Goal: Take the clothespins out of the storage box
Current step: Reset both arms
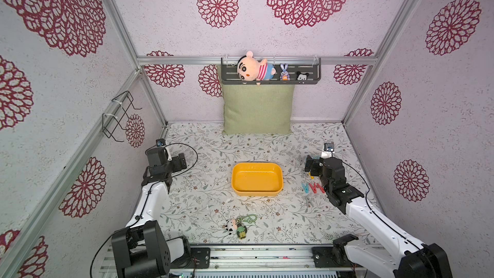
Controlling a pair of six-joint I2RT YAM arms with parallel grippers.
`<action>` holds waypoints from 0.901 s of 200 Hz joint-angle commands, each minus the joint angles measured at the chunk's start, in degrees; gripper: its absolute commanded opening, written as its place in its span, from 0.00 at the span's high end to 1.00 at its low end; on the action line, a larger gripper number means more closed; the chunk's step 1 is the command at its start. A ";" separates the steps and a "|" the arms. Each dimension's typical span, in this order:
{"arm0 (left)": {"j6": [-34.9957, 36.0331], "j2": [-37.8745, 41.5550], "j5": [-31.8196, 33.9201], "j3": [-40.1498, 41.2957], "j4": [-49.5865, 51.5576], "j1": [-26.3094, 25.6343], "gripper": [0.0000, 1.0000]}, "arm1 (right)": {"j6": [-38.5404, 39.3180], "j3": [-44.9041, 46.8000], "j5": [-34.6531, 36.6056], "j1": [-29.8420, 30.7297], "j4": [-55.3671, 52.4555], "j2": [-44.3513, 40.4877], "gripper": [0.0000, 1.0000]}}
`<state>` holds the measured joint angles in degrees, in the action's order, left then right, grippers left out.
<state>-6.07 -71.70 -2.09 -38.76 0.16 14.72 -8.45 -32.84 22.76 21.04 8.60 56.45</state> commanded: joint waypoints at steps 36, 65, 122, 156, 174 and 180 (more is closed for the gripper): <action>-5.41 -11.57 0.18 21.28 -57.25 -1.60 0.03 | 5.25 7.90 0.59 -0.20 13.12 -5.03 0.01; -2.51 -16.95 7.04 20.92 -62.40 -5.78 0.03 | 11.99 17.36 -2.54 -2.51 31.03 -3.36 0.01; -0.26 -16.82 10.60 14.55 -49.67 -8.07 0.03 | 11.30 23.77 -15.01 -15.31 57.75 16.75 0.01; -0.45 -16.92 10.35 14.43 -49.70 -7.87 0.03 | 9.25 20.78 -22.73 -19.26 62.74 25.11 0.01; -0.48 -16.89 10.29 14.46 -49.70 -7.87 0.03 | 8.81 23.11 -25.05 -19.94 74.68 32.45 0.01; -0.46 -16.98 10.27 14.47 -49.65 -7.78 0.03 | 9.47 23.11 -25.15 -19.96 70.85 30.65 0.01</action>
<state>-7.07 -88.60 8.05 -24.27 -49.78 6.90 1.48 -10.39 3.44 1.91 68.18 84.31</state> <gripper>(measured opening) 0.974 0.991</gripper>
